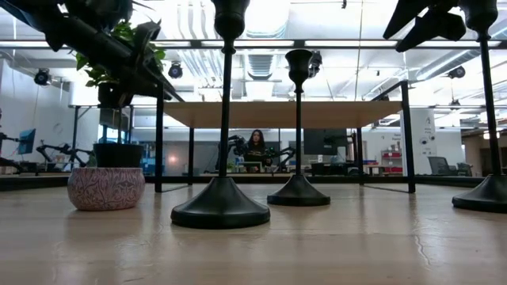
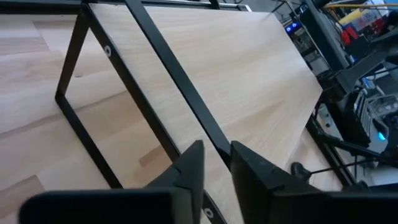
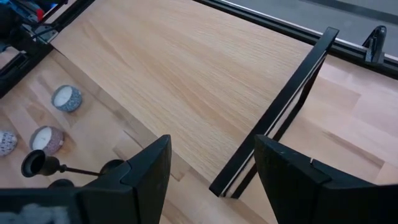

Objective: Pick & Place candle stick holders
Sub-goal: Adjust the shelf on the table, then put the middle right black candle holder on the shelf

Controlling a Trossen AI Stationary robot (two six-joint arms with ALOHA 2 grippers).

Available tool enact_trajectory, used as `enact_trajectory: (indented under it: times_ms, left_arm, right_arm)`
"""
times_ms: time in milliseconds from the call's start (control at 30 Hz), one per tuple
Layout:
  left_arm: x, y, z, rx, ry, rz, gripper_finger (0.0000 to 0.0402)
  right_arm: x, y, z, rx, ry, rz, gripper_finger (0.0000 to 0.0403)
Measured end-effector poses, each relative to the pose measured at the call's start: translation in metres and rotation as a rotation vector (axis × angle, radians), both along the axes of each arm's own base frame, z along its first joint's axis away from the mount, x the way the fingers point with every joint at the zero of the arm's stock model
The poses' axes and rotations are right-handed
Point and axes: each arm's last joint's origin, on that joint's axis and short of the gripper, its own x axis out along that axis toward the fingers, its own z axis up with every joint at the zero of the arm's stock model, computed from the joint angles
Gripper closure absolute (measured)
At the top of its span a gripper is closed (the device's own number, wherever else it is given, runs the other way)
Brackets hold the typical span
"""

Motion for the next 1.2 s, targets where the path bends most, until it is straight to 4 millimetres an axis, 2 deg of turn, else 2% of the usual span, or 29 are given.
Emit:
enact_trajectory:
  times_ms: [200, 333, 433, 533, 667, 867, 1033, 1200]
  left_arm:
    - [-0.010, -0.003, 0.001, -0.012, 0.034, 0.004, 0.0236]
    - [-0.024, -0.012, 0.011, -0.029, 0.037, -0.030, 0.0188]
    - [-0.038, -0.021, 0.020, -0.042, -0.004, -0.110, 0.0168]
    - [-0.053, -0.031, 0.032, -0.035, -0.074, -0.164, 0.0162]
    - [-0.076, -0.041, 0.043, 0.041, -0.145, -0.150, 0.0161]
    - [-0.103, -0.053, 0.052, 0.142, -0.262, -0.114, 0.0161]
    - [-0.112, -0.056, 0.052, 0.154, -0.300, -0.081, 0.0161]
    - [-0.113, -0.056, 0.051, 0.151, -0.297, -0.075, 0.0161]
  right_arm:
    - [0.000, 0.000, 0.000, 0.000, 0.000, 0.000, 0.0181]
    - [0.000, 0.000, 0.000, 0.004, 0.001, 0.003, 0.0181]
    - [0.000, 0.001, 0.000, 0.004, 0.017, 0.042, 0.0181]
    - [0.000, 0.002, -0.001, -0.006, 0.040, 0.102, 0.0181]
    - [-0.004, 0.004, -0.001, 0.028, 0.071, 0.181, 0.0181]
    - [-0.024, 0.012, -0.006, 0.097, 0.161, 0.204, 0.0184]
    - [-0.037, 0.027, -0.006, 0.144, 0.103, 0.202, 0.0196]
    - [-0.043, 0.045, -0.011, 0.150, 0.054, 0.226, 0.0211]
